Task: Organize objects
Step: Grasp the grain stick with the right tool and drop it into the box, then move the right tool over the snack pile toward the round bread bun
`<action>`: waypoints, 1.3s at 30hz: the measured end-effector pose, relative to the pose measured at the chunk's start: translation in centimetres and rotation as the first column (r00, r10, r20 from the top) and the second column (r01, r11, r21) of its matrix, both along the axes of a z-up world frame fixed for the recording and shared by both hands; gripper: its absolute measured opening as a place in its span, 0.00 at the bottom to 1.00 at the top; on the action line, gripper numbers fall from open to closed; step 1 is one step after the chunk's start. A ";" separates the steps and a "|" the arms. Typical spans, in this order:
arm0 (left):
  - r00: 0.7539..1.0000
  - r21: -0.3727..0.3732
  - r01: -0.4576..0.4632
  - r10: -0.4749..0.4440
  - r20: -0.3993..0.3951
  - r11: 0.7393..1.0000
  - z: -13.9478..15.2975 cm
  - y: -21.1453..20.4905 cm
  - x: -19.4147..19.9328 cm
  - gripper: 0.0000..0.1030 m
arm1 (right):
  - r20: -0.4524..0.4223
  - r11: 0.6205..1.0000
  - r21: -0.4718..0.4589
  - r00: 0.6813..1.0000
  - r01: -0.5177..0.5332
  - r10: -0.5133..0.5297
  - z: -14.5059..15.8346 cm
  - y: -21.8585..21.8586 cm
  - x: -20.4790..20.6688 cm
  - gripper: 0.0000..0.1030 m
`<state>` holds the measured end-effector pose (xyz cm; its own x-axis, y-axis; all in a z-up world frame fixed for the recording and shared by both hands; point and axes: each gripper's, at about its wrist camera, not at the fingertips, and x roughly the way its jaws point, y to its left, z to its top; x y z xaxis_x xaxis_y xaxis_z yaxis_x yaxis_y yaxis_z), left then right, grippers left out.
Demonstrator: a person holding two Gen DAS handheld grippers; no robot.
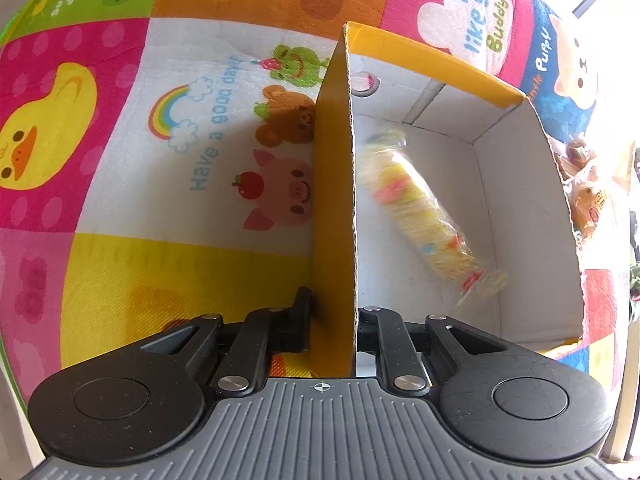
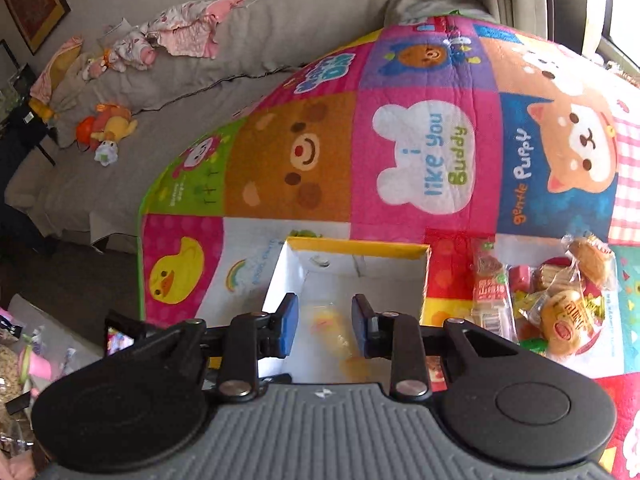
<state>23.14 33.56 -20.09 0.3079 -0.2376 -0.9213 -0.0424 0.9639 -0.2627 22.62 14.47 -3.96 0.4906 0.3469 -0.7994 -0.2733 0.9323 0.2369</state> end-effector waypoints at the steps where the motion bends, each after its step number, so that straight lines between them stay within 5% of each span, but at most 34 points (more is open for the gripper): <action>1: 1.000 -0.001 0.000 0.000 0.000 1.000 0.0 0.0 0.0 0.16 | 0.004 1.000 -0.008 1.000 0.001 -0.001 -0.1 0.0 -0.1 0.28; 12: 1.000 0.007 -0.002 0.002 0.009 1.000 0.1 -0.2 -0.3 0.15 | -0.064 0.980 -0.187 0.994 0.069 -0.083 -5.5 -5.2 -1.9 0.30; 18: 1.000 0.020 0.002 -0.002 0.017 1.000 0.2 -0.5 -0.5 0.14 | -0.115 0.959 -0.255 0.981 0.125 -0.159 -9.0 -10.0 -2.9 0.39; 27: 0.998 0.049 -0.002 -0.001 0.065 0.999 0.4 -1.1 -1.7 0.13 | -0.110 0.939 -0.320 0.980 0.122 -0.165 -12.0 -13.1 -2.6 0.40; 39: 0.983 0.227 0.009 -0.050 0.177 0.974 0.8 -3.6 -3.2 0.09 | -0.088 0.926 -0.366 0.987 0.096 -0.137 -13.5 -15.5 -1.2 0.47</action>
<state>19.98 29.95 -19.33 0.4697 -0.0429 -0.8818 0.0151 0.9991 -0.0406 21.43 -1.01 -17.49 0.4122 -0.0283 -0.9106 -0.1488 0.9840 -0.0979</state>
